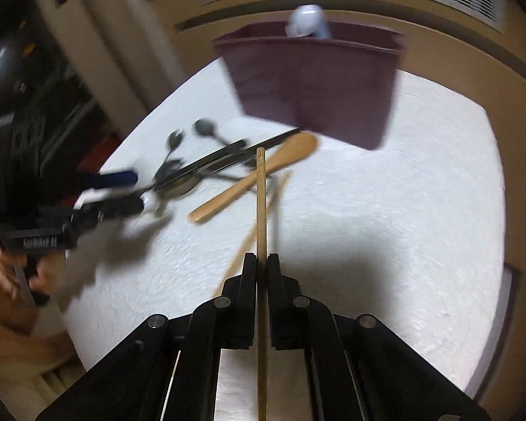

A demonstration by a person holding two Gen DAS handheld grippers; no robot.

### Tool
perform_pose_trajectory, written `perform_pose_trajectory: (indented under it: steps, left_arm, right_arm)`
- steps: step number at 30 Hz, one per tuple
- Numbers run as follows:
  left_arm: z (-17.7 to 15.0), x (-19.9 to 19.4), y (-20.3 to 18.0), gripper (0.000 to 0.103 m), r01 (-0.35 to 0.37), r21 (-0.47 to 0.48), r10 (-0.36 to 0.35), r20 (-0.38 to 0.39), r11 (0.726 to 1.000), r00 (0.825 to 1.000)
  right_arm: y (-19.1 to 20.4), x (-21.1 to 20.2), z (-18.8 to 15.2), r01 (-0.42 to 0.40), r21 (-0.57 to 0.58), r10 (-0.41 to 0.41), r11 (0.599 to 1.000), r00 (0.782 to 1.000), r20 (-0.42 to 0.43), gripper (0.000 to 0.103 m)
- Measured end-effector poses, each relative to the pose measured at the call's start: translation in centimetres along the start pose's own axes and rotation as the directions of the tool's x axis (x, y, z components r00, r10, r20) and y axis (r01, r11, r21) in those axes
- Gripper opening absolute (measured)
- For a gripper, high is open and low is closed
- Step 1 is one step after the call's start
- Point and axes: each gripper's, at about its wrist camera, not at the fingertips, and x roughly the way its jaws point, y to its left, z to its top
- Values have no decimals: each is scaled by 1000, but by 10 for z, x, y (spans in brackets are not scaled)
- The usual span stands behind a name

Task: Organize utensils
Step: 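Grasp the wooden rice paddle with the left tool while the right tool grasps a chopstick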

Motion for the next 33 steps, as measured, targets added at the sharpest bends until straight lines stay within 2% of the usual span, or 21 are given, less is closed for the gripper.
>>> perform_pose_trajectory:
  steps: [5,7,10,14,18,21,23,26,28,33]
  left_arm:
    - [45,37,-35,58,83,103,-77,-59,991,995]
    - [63,59,-45,48,89,129,-76,-107,988,991]
    - [84,87,-54,47,90,151,-61,-182,984,981]
    - [108,121,-59,45,21,174,25,-258,985,966]
    - [116,139,-65,39,-39,205,98,-289,978,952]
    - [118,142,-69,38,-56,217,116,-279,975,953]
    - [116,141,-71,32,-78,246,141,-253,966,957]
    - [110,133,-69,31,-70,237,125,-228,969,965]
    - [101,116,-66,31,-48,214,90,-193,976,977]
    - [73,56,-55,31,-47,140,53,-41,989,998]
  right_arm:
    - [-33,-12,-2,-8,159,-6,987,996,86,5]
    - [-42,-15,-1,5,198,-30,980,992,120,5]
    - [-51,-13,3,31,234,-67,972,987,145,5]
    - [-52,-13,3,63,233,-103,970,981,164,5]
    - [-52,-15,-1,89,226,-130,970,976,172,5]
    - [-48,-12,-1,98,228,-139,969,976,168,5]
    - [-45,-12,-2,107,222,-145,969,976,165,5]
    - [-40,-12,-3,107,219,-144,970,976,164,5]
    - [-36,-13,-4,104,219,-143,970,975,170,5]
    - [-21,-10,-3,135,166,-161,977,975,153,6]
